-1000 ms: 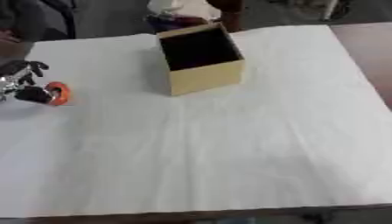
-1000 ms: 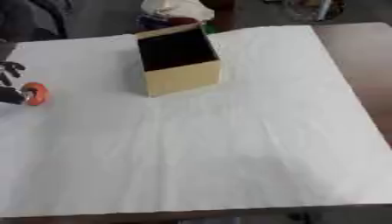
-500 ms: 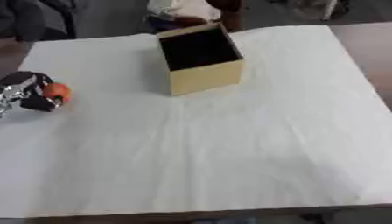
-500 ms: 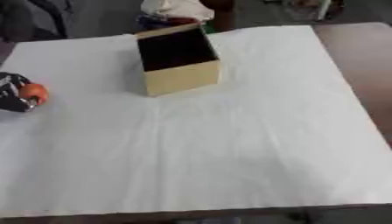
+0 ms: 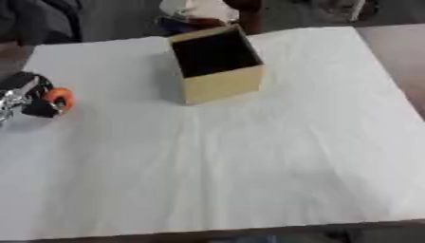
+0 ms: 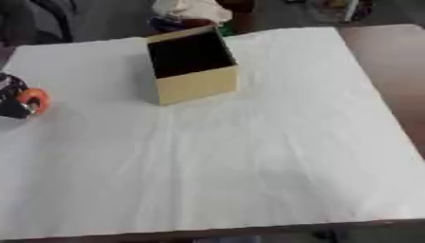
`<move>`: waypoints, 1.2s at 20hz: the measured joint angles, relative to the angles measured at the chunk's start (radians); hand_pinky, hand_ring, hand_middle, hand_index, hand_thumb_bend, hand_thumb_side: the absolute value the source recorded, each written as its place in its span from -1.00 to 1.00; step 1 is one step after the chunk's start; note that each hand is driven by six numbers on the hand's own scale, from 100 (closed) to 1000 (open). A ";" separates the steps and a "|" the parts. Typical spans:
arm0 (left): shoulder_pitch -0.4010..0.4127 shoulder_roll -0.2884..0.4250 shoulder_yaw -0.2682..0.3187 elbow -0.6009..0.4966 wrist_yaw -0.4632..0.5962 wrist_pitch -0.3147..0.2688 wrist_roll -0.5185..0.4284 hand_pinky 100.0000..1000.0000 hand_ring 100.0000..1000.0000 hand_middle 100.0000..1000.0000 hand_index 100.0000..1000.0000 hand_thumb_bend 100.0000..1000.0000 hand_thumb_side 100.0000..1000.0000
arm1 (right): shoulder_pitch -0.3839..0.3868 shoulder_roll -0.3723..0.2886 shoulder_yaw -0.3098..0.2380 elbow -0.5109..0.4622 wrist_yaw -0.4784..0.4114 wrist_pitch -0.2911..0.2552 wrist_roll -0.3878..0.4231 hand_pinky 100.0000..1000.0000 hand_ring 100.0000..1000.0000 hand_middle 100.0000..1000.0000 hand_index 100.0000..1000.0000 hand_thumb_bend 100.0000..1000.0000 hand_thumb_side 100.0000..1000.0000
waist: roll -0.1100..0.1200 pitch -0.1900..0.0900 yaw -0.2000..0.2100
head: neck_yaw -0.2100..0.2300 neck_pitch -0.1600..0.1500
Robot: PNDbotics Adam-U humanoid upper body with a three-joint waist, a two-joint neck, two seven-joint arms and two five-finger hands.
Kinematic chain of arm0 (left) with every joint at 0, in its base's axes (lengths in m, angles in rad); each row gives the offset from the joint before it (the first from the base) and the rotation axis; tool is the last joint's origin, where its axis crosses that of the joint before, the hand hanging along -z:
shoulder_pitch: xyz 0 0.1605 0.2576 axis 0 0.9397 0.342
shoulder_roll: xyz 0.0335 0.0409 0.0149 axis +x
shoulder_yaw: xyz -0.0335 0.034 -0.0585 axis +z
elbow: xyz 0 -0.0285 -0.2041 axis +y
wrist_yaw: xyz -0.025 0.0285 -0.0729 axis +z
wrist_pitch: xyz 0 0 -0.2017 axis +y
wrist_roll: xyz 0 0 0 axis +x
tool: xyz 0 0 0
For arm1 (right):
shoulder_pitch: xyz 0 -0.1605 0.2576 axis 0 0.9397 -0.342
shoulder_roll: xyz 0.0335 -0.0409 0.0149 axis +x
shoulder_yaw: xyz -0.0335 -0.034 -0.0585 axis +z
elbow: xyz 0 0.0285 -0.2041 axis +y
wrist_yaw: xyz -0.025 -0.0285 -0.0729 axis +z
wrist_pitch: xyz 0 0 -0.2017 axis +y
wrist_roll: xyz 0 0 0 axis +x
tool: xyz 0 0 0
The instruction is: Pick up objects on the table and place them in the box.
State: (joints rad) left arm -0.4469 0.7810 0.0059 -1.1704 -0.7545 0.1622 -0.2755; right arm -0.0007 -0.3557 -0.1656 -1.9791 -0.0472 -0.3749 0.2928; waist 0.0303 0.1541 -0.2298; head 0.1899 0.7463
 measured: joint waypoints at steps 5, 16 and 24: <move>-0.070 0.003 -0.005 -0.122 -0.004 -0.011 0.025 0.38 0.04 -0.27 0.01 -1.00 -0.51 | 0.001 0.000 0.000 0.000 0.000 0.001 0.001 0.39 1.00 0.44 0.91 -1.00 -0.18 | 0.000 -0.005 0.000 | -0.001 0.000; -0.319 -0.078 -0.159 -0.178 -0.061 -0.091 -0.027 0.39 0.05 -0.22 0.07 -1.00 -0.49 | -0.009 -0.001 0.020 0.000 -0.019 0.005 0.016 0.39 1.00 0.44 0.91 -1.00 -0.18 | -0.002 -0.013 -0.027 | 0.003 0.001; -0.417 -0.223 -0.215 -0.040 -0.175 -0.123 0.005 0.40 0.06 -0.17 0.14 -1.00 -0.48 | -0.019 -0.001 0.037 0.000 -0.032 0.010 0.038 0.39 1.00 0.44 0.92 -1.00 -0.19 | -0.001 -0.005 -0.060 | 0.015 0.000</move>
State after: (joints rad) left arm -0.8634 0.5577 -0.2089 -1.2107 -0.9298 0.0396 -0.2702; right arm -0.0202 -0.3567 -0.1285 -1.9791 -0.0788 -0.3653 0.3309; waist 0.0297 0.1494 -0.2902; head 0.2046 0.7463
